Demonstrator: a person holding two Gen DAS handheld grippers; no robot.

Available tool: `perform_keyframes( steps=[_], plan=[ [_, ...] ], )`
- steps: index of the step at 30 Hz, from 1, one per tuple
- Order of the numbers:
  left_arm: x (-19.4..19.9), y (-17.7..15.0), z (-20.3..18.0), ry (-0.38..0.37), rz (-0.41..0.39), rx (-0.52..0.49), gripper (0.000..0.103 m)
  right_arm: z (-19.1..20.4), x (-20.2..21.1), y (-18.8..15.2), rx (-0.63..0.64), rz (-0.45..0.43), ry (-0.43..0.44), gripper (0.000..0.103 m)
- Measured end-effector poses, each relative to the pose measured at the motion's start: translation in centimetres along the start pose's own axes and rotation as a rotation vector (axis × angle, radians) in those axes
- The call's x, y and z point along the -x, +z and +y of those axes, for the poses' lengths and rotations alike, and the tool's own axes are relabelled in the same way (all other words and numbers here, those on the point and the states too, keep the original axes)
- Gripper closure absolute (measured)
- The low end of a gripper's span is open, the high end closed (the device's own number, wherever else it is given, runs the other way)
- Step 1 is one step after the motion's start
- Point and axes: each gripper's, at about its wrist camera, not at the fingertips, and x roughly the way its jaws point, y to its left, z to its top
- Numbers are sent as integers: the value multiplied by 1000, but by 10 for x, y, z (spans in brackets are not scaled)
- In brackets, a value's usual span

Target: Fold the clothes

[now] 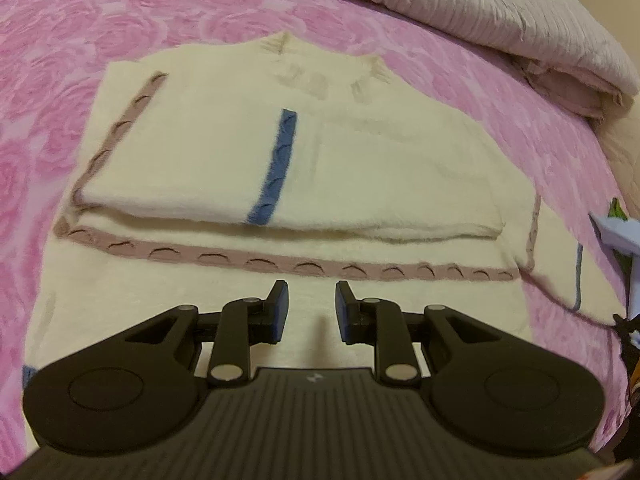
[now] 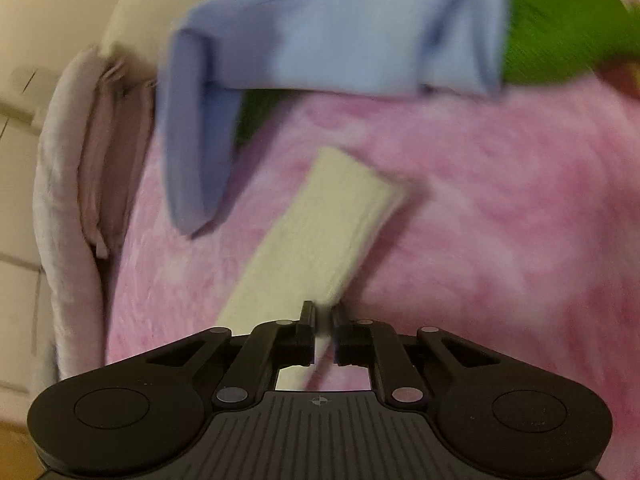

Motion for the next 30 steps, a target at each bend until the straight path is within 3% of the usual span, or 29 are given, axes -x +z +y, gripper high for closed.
perform_keyframes(
  steps=[2,4,7,8,11,12,15,17,19,20,24,26,30],
  plan=[
    [5,-2,5,5,-10,12,84,27,7,-2,135,-32,-8,94],
    [9,-5,11,9,-12,32,84,77,26,-25,399,-66,24,95],
    [15,-11,21,12,-11,73,84,149,62,-99,825,-55,180,94],
    [15,-14,24,10,-7,92,84,161,71,-126,912,-17,243,94],
    [14,-23,31,11,14,142,84,182,68,-213,1083,285,409,93],
    [13,-26,32,7,20,153,84,180,62,-241,1136,368,398,93],
    [12,-33,27,-31,32,144,80,165,45,-305,1289,519,239,86],
    [7,-37,22,-59,47,147,77,150,40,-309,1275,525,190,70],
    [1,-41,16,-100,69,171,77,140,46,-299,1217,541,190,40],
    [-2,-43,13,-126,81,192,77,140,49,-293,1202,544,199,36],
    [-12,-58,1,-271,107,351,75,145,68,-261,1202,503,183,34],
    [-18,-66,-1,-362,116,474,75,130,70,-243,1142,490,103,34],
    [-19,-73,3,-482,50,707,69,89,61,-196,816,532,-12,34]
  ],
)
